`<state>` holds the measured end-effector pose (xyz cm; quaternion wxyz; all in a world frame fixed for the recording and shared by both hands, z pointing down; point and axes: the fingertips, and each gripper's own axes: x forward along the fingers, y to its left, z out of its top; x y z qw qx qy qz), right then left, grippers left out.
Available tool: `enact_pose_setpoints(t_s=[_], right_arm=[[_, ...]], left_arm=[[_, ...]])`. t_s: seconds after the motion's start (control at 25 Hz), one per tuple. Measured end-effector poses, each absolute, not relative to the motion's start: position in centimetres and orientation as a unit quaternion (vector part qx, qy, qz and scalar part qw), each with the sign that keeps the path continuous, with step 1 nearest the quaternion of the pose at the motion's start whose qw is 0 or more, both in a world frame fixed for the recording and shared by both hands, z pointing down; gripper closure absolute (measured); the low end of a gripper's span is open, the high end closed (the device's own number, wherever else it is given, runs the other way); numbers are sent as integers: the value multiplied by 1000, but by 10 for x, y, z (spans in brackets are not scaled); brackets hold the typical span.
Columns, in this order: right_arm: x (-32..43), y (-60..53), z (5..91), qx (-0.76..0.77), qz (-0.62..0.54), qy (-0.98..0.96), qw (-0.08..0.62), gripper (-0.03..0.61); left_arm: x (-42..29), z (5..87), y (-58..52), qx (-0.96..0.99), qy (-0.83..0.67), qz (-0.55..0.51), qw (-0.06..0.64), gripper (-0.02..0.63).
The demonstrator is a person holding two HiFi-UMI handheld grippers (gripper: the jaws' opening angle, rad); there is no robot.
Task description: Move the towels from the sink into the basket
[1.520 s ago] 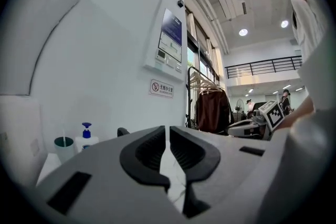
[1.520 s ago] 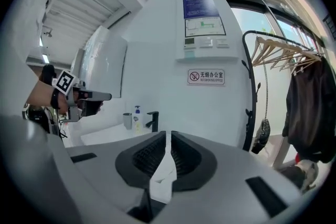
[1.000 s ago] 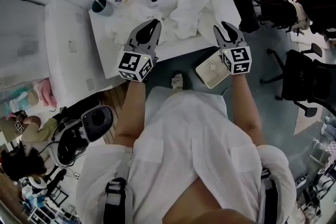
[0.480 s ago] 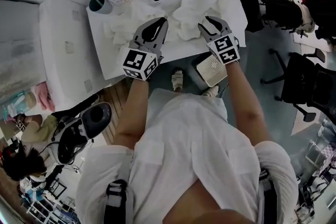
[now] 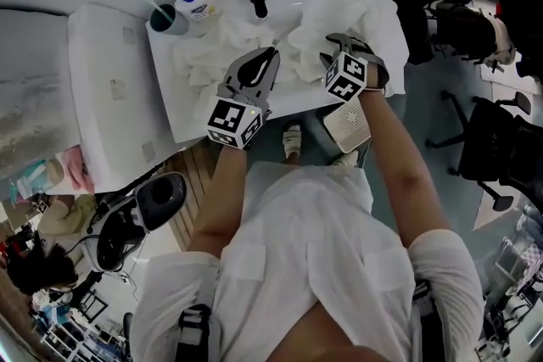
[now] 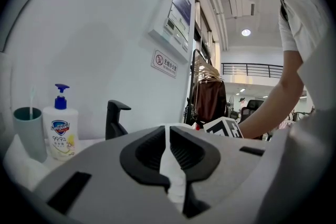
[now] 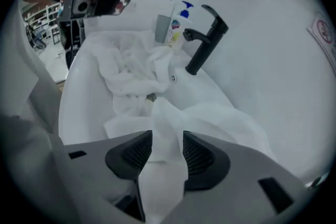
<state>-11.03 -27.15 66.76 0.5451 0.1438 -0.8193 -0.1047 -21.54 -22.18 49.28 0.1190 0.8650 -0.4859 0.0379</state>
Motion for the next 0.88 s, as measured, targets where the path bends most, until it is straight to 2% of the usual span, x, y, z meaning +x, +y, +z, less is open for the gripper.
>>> enact_pose_setpoints(t_s=[0.24, 0.28, 0.32, 0.36, 0.4, 0.64, 0.88], right_arm=[[-103, -282, 698, 134, -120, -774, 608, 388], [-102, -285, 700, 139, -123, -767, 614, 411], [-100, -286, 700, 145, -126, -762, 618, 478], [-98, -286, 699, 150, -126, -759, 621, 517], [-97, -286, 697, 157, -124, -758, 620, 533], [-93, -285, 648, 227, -96, -790, 561, 543], [-47, -293, 597, 342, -46, -797, 496, 543]], left_arm=[[-221, 495, -223, 863, -488, 37, 121, 581], [-222, 495, -224, 864, -488, 37, 120, 581], [-222, 495, -225, 864, -488, 38, 120, 581], [-222, 495, -225, 865, -486, 39, 120, 581], [-221, 495, -225, 865, -485, 40, 120, 581], [-213, 491, -226, 872, -474, 38, 117, 581], [-180, 477, -230, 888, -446, 32, 105, 581]])
